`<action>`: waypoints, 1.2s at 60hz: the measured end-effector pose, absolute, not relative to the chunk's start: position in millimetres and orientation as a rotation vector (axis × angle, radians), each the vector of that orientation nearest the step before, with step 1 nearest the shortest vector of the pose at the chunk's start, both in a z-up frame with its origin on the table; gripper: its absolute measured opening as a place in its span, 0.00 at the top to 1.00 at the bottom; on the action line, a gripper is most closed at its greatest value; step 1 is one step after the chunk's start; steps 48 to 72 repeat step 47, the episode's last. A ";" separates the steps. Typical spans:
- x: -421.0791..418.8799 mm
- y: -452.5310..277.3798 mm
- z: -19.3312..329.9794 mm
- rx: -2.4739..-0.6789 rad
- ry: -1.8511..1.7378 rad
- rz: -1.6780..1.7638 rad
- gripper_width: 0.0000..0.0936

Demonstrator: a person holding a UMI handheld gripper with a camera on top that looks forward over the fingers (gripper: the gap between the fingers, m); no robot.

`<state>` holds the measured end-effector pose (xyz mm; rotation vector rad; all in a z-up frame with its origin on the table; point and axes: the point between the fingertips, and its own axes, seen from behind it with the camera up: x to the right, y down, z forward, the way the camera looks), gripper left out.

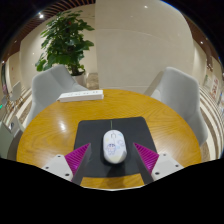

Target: Arrange mouse

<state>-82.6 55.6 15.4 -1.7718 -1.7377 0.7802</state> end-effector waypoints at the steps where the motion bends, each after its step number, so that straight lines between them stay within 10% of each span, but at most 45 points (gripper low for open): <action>1: -76.0 54.7 22.0 -1.765 -1.738 0.779 0.08; 28: 173.5 21.4 127.1 -1.751 -1.870 0.754 0.08; 72: 184.7 29.7 136.6 -1.696 -1.854 0.729 0.08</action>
